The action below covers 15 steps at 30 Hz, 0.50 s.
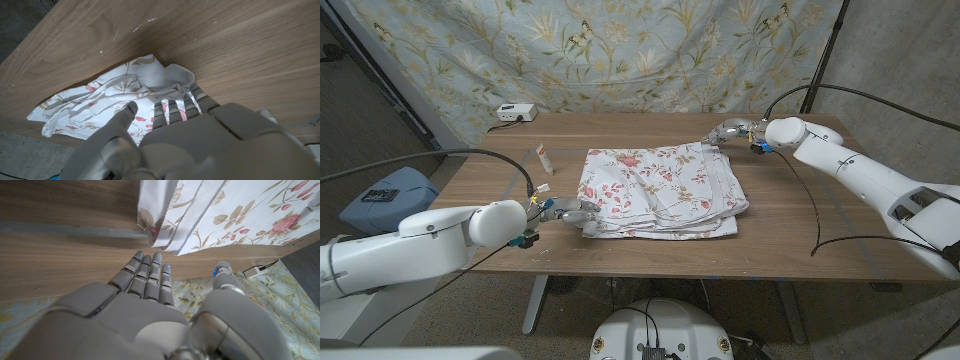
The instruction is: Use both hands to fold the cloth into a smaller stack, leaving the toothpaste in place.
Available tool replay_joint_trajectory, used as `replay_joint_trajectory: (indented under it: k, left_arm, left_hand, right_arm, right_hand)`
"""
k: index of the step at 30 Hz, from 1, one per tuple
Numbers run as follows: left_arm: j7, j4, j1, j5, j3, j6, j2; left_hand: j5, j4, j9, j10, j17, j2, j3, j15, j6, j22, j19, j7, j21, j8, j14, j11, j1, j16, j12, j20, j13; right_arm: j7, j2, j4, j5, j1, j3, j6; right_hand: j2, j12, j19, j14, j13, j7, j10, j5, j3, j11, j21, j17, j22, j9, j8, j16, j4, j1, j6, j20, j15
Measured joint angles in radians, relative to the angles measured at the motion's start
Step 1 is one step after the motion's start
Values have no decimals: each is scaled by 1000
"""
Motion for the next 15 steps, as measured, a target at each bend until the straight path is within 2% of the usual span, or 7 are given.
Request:
replay_joint_trajectory:
  k: [2, 15]
  left_arm:
    - [-9, 0, -9, 5, 6, 3, -3]
    - [-70, 11, -57, 54, 47, 11, -38]
  left_hand:
    - [0, 0, 0, 7, 0, 0, 0, -3, 3, 0, 0, 3, 0, 8, 3, 0, 0, 0, 0, 0, 0]
    - [0, 0, 0, 18, 0, 0, 0, -3, 10, 0, 9, -1, 7, 8, 14, 0, 0, 0, 0, -2, -1]
  right_arm:
    - [2, 4, 13, -1, 4, -3, 6]
    - [6, 15, 76, -1, 21, -15, 35]
  right_hand:
    - [4, 0, 0, 0, 4, 0, -5, 0, 0, 5, 0, 0, 0, 0, -4, 0, 0, 4, 0, 0, 0]
    - [4, -5, 0, -9, 9, 0, -21, 0, -4, 0, -6, 5, 0, 0, -8, -4, 4, 4, -11, 0, -2]
